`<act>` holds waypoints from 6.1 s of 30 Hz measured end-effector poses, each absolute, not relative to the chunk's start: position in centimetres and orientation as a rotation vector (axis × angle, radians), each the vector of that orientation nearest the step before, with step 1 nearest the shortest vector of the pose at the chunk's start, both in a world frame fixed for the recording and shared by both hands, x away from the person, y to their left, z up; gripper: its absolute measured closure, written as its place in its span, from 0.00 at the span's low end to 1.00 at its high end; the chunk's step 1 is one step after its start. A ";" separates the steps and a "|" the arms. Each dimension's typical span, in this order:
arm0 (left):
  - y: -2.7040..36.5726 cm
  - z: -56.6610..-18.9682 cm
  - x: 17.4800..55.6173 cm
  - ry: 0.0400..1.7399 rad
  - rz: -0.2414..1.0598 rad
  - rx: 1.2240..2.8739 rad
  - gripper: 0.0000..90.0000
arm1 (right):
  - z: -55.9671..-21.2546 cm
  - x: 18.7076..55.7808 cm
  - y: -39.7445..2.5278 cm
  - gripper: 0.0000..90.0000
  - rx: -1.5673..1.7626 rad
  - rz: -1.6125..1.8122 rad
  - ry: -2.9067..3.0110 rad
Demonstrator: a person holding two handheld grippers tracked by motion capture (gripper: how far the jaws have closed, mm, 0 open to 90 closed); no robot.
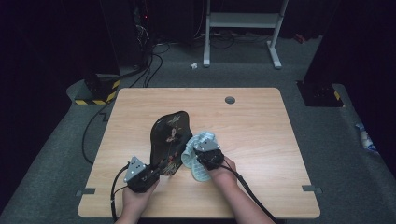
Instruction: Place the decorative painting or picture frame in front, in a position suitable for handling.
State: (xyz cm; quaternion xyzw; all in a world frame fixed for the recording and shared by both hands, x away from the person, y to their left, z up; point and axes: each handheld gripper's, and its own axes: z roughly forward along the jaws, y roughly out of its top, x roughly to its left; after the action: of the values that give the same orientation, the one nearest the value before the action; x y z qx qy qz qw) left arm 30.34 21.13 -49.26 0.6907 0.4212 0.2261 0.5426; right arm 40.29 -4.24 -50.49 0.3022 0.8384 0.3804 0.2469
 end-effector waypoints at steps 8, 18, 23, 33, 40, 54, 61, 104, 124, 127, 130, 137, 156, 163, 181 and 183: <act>21.2 -49.4 30.3 0.988 0.529 1.640 0.83 | -50.0 38.3 -5.6 0.82 0.824 1.071 2.287; 21.2 -49.3 30.0 0.970 0.522 1.630 0.74 | -50.8 35.1 -6.5 0.82 0.790 1.109 2.304; 21.6 -49.2 29.6 0.940 0.516 1.635 0.70 | -50.9 34.4 -6.6 0.82 0.777 1.125 2.300; 22.6 -48.8 28.2 0.922 0.547 1.658 0.66 | -50.9 33.5 -6.7 0.82 0.775 1.169 2.298; 23.9 -47.7 27.1 0.907 0.571 1.634 0.70 | -50.8 33.3 -6.6 0.82 0.770 1.179 2.296; 25.6 -46.9 26.1 0.912 0.590 1.608 0.82 | -50.5 33.1 -6.5 0.81 0.754 1.191 2.297; 26.5 -47.1 26.2 0.985 0.632 1.586 0.95 | -50.3 33.0 -6.3 0.82 0.733 1.204 2.298; 22.4 -49.8 29.8 0.938 0.537 1.704 1.00 | -47.2 31.5 0.1 0.81 0.501 1.378 2.310; 22.9 -50.3 30.2 0.875 0.453 1.689 1.00 | -48.8 33.1 -0.6 0.81 0.543 1.299 2.336; 22.8 -50.4 30.3 0.867 0.441 1.689 1.00 | -50.4 33.6 -1.0 0.81 0.570 1.244 2.372; 22.8 -50.6 30.5 0.861 0.413 1.674 1.00 | -51.3 33.9 -1.2 0.81 0.590 1.219 2.391; 22.7 -50.8 30.6 0.845 0.393 1.675 1.00 | -49.4 33.3 -1.3 0.80 0.574 1.278 2.352; 22.7 -50.6 30.6 0.844 0.401 1.677 1.00 | -49.3 33.0 -1.0 0.81 0.564 1.273 2.354; 22.7 -50.7 30.6 0.843 0.396 1.683 1.00 | -51.4 33.7 -1.5 0.81 0.613 1.207 2.404; 22.6 -50.7 30.6 0.840 0.396 1.687 1.00 | -42.1 32.5 -0.2 0.81 0.458 1.442 2.203; 22.7 -50.7 30.6 0.841 0.395 1.686 1.00 | -42.5 32.5 -0.1 0.81 0.454 1.428 2.218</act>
State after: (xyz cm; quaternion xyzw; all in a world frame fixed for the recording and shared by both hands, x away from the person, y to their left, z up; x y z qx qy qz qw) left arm 30.58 22.66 -50.74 0.7189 0.3586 0.1685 0.5712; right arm 32.46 -0.13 -42.51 0.1652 0.8062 0.5193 0.2303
